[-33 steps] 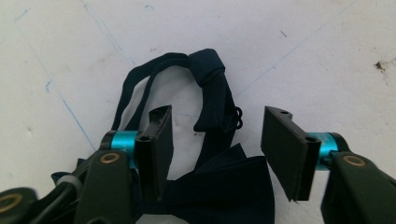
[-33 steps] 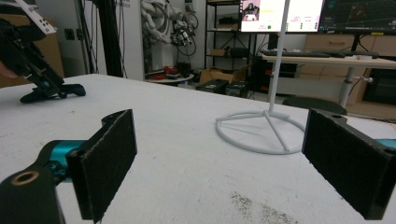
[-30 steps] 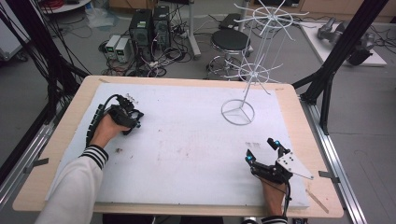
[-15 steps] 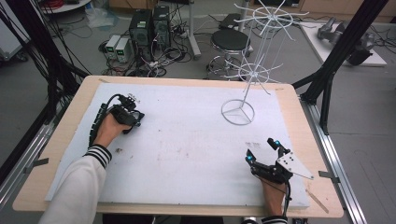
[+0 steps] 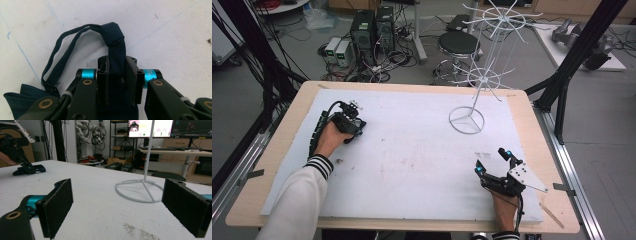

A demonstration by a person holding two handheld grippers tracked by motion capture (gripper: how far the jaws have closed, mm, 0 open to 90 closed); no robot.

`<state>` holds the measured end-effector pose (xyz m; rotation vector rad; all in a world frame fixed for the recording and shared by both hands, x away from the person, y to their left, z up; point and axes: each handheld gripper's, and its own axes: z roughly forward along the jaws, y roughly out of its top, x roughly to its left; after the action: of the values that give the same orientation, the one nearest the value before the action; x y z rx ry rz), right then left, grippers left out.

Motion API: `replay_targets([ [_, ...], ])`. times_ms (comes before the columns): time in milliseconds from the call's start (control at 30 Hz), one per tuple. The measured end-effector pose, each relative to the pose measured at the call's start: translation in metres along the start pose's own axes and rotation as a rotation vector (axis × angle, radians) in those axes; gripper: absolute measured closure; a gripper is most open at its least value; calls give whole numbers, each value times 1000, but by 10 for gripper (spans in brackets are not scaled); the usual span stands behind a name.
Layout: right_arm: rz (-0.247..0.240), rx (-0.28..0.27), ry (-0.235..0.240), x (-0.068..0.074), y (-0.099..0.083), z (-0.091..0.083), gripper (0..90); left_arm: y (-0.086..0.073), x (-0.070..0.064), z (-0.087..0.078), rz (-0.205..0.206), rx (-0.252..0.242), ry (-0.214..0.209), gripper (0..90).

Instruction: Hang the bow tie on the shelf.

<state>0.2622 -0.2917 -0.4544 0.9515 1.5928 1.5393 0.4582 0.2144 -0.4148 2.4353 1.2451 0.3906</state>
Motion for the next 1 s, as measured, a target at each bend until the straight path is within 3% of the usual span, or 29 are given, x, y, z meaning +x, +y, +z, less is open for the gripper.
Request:
replay_targets([
  [233,2,-1,1,0,0,0,92,0,-1,-2,29,-16,10,778],
  [633,3,-1,0,0,0,0,92,-6,3,-11,13,-80,-19,807],
  [1000,1,-2,0,1,0,0,92,-13,3,-28,21,-248,-102,808],
])
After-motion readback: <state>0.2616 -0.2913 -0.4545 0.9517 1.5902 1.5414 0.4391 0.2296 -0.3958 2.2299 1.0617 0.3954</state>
